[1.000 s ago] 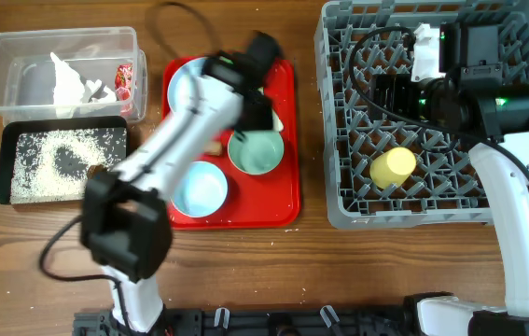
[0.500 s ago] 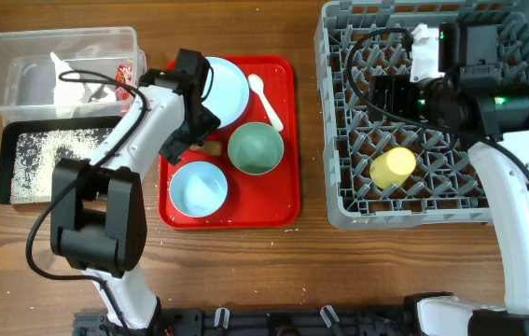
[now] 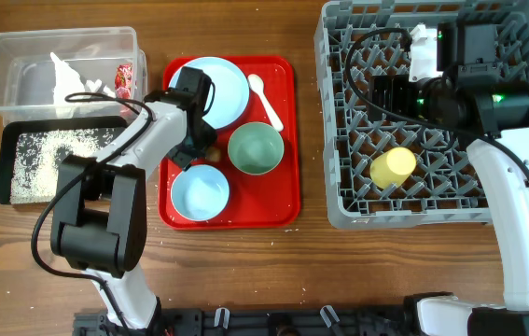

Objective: Sort waste into correct bins and load items into the dishwasher rack
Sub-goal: 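Grasp the carrot with the left gripper and move it over the black tray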

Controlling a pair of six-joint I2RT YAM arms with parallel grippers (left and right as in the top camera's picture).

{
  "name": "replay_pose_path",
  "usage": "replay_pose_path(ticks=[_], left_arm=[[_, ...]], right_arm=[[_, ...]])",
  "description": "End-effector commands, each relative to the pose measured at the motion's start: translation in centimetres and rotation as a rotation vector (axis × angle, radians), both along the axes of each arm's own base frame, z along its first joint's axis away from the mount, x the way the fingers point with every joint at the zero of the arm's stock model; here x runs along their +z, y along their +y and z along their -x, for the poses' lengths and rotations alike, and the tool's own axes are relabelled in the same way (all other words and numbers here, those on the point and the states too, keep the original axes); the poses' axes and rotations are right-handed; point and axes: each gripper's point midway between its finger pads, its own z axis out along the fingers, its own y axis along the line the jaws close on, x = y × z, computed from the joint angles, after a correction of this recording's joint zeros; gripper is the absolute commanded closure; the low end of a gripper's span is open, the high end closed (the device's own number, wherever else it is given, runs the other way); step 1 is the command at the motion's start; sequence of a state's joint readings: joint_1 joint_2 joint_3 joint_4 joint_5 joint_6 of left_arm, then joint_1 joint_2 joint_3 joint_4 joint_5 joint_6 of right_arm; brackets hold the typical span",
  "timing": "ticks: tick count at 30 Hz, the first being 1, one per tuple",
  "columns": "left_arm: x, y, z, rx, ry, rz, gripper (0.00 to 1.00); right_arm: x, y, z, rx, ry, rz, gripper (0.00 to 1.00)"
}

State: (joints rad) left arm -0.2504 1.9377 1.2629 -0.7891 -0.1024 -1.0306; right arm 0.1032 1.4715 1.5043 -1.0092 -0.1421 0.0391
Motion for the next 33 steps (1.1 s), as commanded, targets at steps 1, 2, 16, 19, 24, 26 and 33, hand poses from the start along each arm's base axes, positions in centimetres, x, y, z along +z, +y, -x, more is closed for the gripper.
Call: replay_pose_path(ticks=[1, 2, 16, 19, 24, 26, 33], left_arm=[[-0.7, -0.1, 0.3, 0.004, -0.013, 0.009, 0.53], [-0.8, -0.1, 0.3, 0.004, -0.017, 0.01, 0.6], [7.2, 2.9, -2.1, 0.03, -0.184, 0.041, 0.81], [12.1, 5.3, -2.1, 0.091, -0.31, 0.052, 0.79], [14.4, 12.2, 0.9, 0.276, -0.3, 0.022, 0.8], [13.4, 15.3, 2.4, 0.365, -0.247, -0.009, 0.8], [8.6, 23.5, 4.6, 0.584, -0.19, -0.112, 0.57]], right_arm=[[0.1, 0.4, -0.2, 0.022, -0.002, -0.004, 0.0], [0.1, 0.4, -0.2, 0.022, -0.001, -0.004, 0.01], [0.1, 0.4, -0.3, 0.022, -0.005, -0.004, 0.01], [0.1, 0.4, -0.3, 0.023, -0.006, -0.003, 0.0], [0.2, 0.4, -0.3, 0.023, -0.009, -0.004, 0.0], [0.2, 0.4, -0.3, 0.022, -0.009, -0.004, 0.0], [0.3, 0.4, -0.4, 0.02, -0.013, -0.008, 0.01]])
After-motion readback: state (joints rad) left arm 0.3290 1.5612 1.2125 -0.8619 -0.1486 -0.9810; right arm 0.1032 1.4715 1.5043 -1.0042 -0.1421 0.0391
